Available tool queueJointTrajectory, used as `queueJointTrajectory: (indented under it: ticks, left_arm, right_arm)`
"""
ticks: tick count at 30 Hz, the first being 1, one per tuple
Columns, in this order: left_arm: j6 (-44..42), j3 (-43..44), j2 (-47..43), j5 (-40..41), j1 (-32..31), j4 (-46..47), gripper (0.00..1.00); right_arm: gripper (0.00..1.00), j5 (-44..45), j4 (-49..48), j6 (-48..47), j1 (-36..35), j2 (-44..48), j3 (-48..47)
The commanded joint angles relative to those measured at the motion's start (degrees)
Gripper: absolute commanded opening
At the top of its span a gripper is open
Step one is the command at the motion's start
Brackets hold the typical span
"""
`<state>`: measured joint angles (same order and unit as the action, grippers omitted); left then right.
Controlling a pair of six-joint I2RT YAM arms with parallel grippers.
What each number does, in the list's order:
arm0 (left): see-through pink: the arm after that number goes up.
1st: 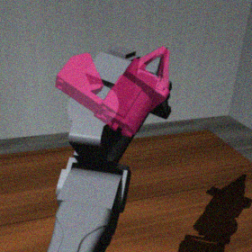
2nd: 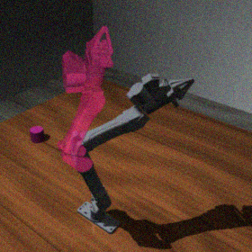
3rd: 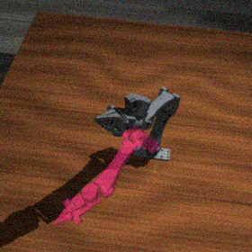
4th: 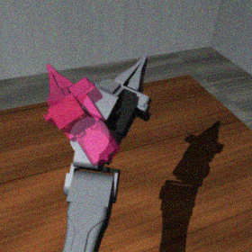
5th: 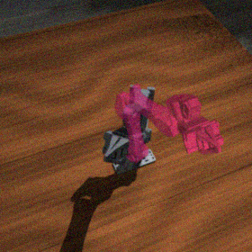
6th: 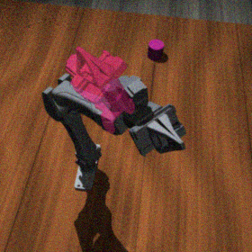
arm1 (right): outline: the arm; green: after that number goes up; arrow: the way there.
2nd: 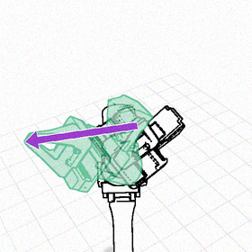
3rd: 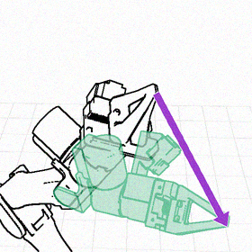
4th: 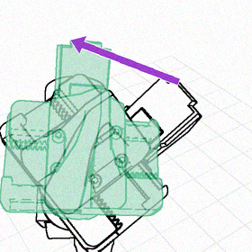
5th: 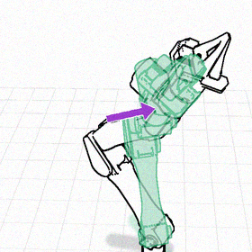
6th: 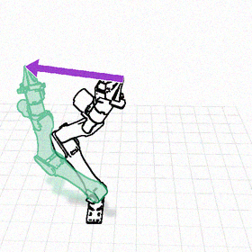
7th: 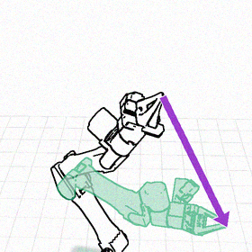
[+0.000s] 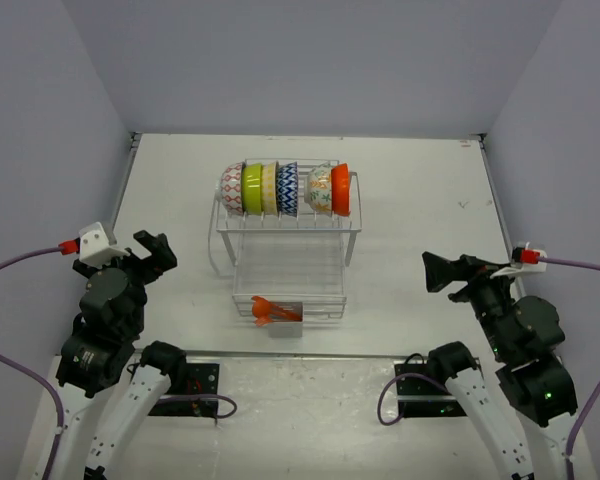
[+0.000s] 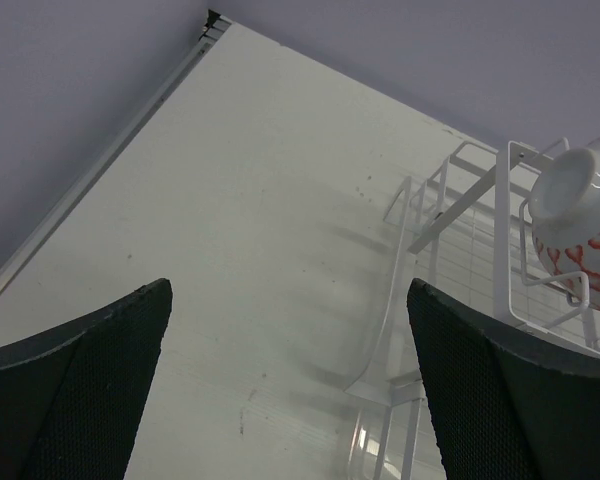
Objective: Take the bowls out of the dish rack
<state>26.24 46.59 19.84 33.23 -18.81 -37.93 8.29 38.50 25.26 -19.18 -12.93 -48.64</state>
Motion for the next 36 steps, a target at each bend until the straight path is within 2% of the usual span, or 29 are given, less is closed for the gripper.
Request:
queueJointTrajectory:
  ticks: [1,9,13,18,19,22,24,26,32,33,36]
  left_arm:
    - [0.92,0.26,-0.06,1.04,0.44,0.75,1.00]
    - [0.74,0.17,0.20,0.52,0.44,1.02,1.00]
    - [0.48,0.08,1.08,0.34,0.44,1.19,1.00]
    - [0.22,-0.01,1.87,-0.19,0.44,1.28,1.00]
    - [0.22,-0.01,1.96,-0.27,0.44,1.28,1.00]
    - [-0.13,-0.09,1.96,-0.80,0.44,1.63,1.00]
    - [-0.31,-0.27,1.96,-1.24,0.44,1.81,1.00]
    - [-0.40,-0.53,1.87,-1.76,0.44,2.07,1.00]
    - [-1.01,-0.97,1.61,-3.17,0.44,2.86,1.00]
    - [-1.19,-1.06,1.61,-3.35,0.44,3.04,1.00]
    - [-1.28,-0.97,2.13,-3.53,0.44,3.13,1.00]
  right_arm:
    - [0.99,1.37,-0.35,0.32,-0.24,0.36,-1.72]
    - [0.99,-1.18,-2.55,1.37,-0.24,-0.60,0.21]
    - [0.99,-4.06,-4.22,3.22,-0.16,-8.92,-0.75]
    - [0.99,-10.38,-12.47,2.08,2.12,-19.83,-6.19]
    - [0.97,-19.63,-13.53,2.34,5.87,-24.47,-8.90]
    - [0.87,-33.39,-18.97,6.37,13.00,-30.56,-11.47]
    - [0.86,-42.45,-24.84,7.17,13.90,-35.13,-12.44]
    - [0.80,-50.52,-25.67,7.62,14.70,-41.69,-16.46]
    - [0.49,-66.55,-34.79,9.99,14.78,-52.71,-19.99]
    - [0.40,-68.13,-35.16,10.08,14.70,-54.81,-20.35]
    - [0.36,-68.85,-34.37,8.59,14.35,-58.16,-22.19]
